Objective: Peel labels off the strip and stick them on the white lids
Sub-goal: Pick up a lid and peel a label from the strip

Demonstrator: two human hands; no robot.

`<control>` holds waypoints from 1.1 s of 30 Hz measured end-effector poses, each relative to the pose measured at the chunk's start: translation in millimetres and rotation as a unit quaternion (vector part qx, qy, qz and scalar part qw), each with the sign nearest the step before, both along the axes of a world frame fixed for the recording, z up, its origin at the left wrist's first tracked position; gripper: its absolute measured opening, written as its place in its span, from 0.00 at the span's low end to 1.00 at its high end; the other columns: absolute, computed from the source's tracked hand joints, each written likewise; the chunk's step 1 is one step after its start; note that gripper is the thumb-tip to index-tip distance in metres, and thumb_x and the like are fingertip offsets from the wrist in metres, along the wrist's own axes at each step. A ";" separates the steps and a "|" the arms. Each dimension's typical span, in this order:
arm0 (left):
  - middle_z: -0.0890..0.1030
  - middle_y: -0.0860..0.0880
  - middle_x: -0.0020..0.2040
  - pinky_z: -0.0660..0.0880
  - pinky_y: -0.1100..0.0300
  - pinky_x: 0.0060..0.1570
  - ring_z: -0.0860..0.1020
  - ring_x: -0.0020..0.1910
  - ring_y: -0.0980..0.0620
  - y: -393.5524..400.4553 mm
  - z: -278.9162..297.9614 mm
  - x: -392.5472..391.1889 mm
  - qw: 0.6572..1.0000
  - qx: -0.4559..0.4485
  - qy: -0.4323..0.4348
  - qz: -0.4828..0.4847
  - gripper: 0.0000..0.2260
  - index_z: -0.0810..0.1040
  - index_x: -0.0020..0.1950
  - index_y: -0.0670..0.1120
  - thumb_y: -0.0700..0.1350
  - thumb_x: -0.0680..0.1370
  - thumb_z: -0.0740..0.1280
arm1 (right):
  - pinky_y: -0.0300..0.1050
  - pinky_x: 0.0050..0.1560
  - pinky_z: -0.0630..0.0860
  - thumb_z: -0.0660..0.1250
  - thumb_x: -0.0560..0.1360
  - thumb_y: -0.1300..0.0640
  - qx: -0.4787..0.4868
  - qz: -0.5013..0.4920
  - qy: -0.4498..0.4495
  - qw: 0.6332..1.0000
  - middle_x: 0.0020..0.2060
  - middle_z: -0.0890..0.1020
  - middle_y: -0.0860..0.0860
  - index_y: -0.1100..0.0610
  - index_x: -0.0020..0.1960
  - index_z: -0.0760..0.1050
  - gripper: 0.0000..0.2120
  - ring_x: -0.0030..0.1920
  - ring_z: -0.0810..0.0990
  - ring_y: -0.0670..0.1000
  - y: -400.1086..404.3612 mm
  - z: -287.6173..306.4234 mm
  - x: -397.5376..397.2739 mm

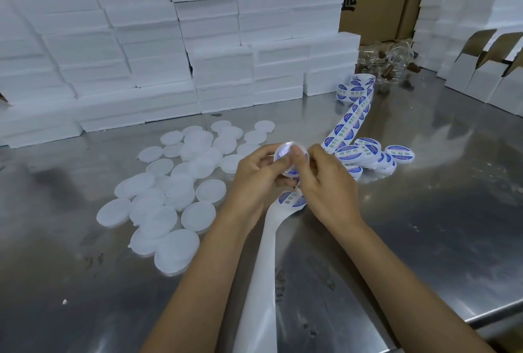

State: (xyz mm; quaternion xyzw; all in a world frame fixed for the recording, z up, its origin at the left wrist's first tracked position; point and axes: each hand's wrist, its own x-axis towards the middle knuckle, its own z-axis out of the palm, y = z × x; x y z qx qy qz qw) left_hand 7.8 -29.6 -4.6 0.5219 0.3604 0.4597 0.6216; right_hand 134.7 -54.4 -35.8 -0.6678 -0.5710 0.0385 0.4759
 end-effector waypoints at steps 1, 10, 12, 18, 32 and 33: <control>0.85 0.39 0.52 0.82 0.57 0.47 0.85 0.48 0.44 0.4 0.5 -0.8 1.000 -0.008 -0.013 0.009 0.11 0.80 0.60 0.38 0.34 0.79 0.67 | 0.44 0.36 0.70 0.49 0.76 0.29 -0.013 0.002 -0.018 1.000 0.32 0.75 0.46 0.50 0.38 0.65 0.26 0.37 0.74 0.47 -1.1 -0.8 -1.3; 0.84 0.38 0.55 0.82 0.54 0.52 0.84 0.54 0.41 4.0 0.7 -5.4 0.993 -0.058 -0.067 -0.081 0.20 0.76 0.69 0.45 0.30 0.80 0.63 | 0.49 0.35 0.68 0.51 0.83 0.46 0.014 -0.018 -0.045 0.999 0.27 0.73 0.46 0.52 0.38 0.67 0.18 0.35 0.76 0.55 4.7 -8.6 9.6; 0.85 0.39 0.55 0.82 0.56 0.52 0.85 0.53 0.43 2.8 -0.3 -5.4 0.994 -0.031 -0.036 -0.096 0.24 0.75 0.69 0.47 0.28 0.77 0.67 | 0.47 0.35 0.65 0.52 0.83 0.46 0.018 -0.016 -0.015 1.000 0.26 0.72 0.44 0.50 0.37 0.66 0.18 0.34 0.74 0.52 4.7 -8.8 10.5; 0.85 0.37 0.49 0.83 0.56 0.43 0.86 0.45 0.42 -1.5 2.3 -2.0 0.999 -0.017 -0.035 0.003 0.17 0.78 0.61 0.42 0.29 0.74 0.71 | 0.50 0.38 0.73 0.48 0.81 0.38 0.002 0.038 0.011 0.999 0.29 0.77 0.47 0.53 0.40 0.70 0.23 0.35 0.77 0.49 -1.8 -7.9 4.3; 0.81 0.48 0.61 0.82 0.48 0.55 0.81 0.59 0.49 6.5 -4.1 -5.9 0.995 -0.053 0.012 0.080 0.17 0.76 0.69 0.55 0.43 0.81 0.66 | 0.45 0.44 0.72 0.57 0.82 0.45 -0.016 -0.079 0.250 0.965 0.35 0.80 0.46 0.59 0.41 0.77 0.21 0.40 0.78 0.49 13.7 -1.7 42.2; 0.82 0.48 0.60 0.82 0.48 0.54 0.82 0.58 0.48 7.3 -4.2 -7.3 0.994 -0.057 0.019 0.093 0.16 0.76 0.68 0.54 0.43 0.81 0.65 | 0.43 0.42 0.72 0.56 0.82 0.45 -0.028 -0.094 0.303 0.948 0.35 0.80 0.45 0.57 0.41 0.78 0.21 0.38 0.78 0.47 14.6 -0.6 50.1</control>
